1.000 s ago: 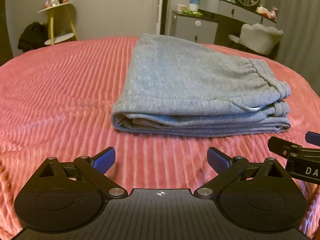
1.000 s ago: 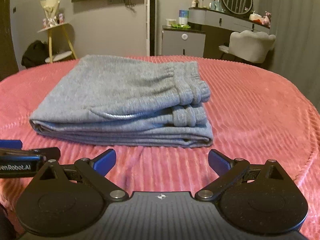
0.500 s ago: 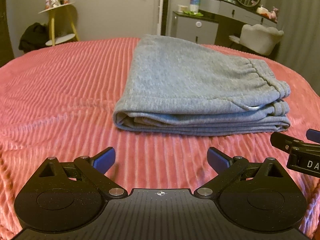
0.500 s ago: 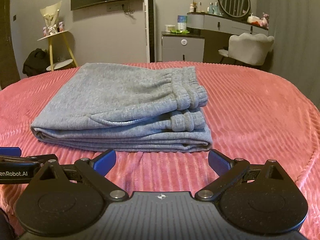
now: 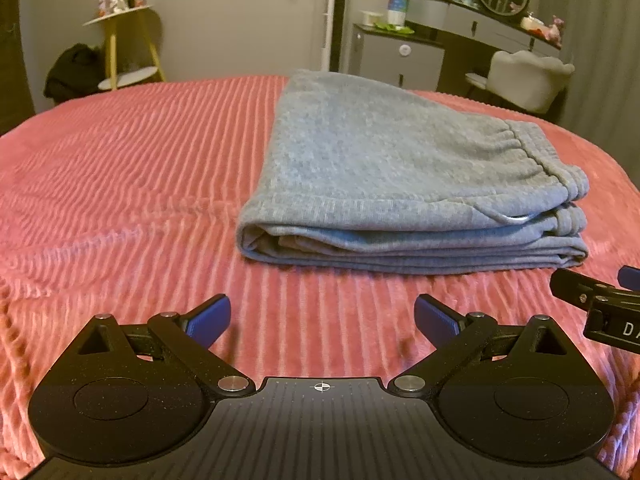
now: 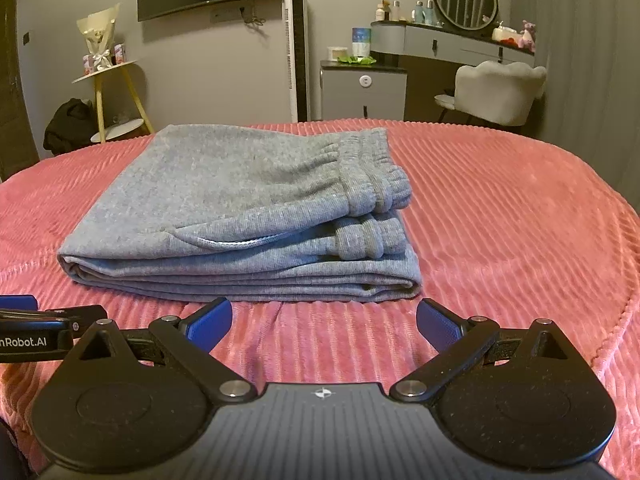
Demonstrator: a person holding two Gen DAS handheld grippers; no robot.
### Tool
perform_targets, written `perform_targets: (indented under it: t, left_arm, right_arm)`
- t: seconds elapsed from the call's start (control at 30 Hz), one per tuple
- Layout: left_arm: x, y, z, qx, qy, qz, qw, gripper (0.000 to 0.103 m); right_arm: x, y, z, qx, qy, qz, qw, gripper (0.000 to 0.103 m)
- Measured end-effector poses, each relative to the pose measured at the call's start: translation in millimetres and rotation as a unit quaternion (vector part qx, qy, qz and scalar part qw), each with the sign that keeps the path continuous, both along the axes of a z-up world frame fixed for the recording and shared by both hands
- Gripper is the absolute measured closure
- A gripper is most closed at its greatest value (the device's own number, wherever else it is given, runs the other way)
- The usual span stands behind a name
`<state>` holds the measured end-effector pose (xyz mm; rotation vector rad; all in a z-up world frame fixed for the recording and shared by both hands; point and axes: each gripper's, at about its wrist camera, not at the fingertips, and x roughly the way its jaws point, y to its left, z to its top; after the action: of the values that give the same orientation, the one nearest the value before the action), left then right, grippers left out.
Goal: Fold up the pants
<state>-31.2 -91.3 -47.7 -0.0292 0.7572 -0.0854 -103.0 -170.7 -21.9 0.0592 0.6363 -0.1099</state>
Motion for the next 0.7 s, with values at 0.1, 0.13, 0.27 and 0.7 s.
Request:
perform_targets:
  t: [0.1, 0.13, 0.27, 0.7]
  left_arm:
    - [-0.9, 0.4, 0.8, -0.002, -0.001, 0.001, 1.0, 0.002]
    - [-1.0, 0.5, 0.8, -0.002, -0.001, 0.001, 1.0, 0.002]
    - [-2.1, -0.3, 1.0, 0.0, -0.001, 0.0, 1.0, 0.002]
    - [-3.8, 3.1, 2.9, -0.006, -0.005, 0.008, 0.9999, 0.002]
  right_arm:
    - [-0.4, -1.6, 0.0, 0.002, 0.0, -0.002, 1.0, 0.004]
    - [-0.6, -2.0, 0.0, 0.002, 0.0, -0.002, 1.0, 0.004]
    - [-0.7, -2.7, 0.3, 0.001, -0.001, -0.001, 1.0, 0.004]
    - [-3.0, -2.5, 1.8, 0.0, -0.007, 0.002, 1.0, 0.004]
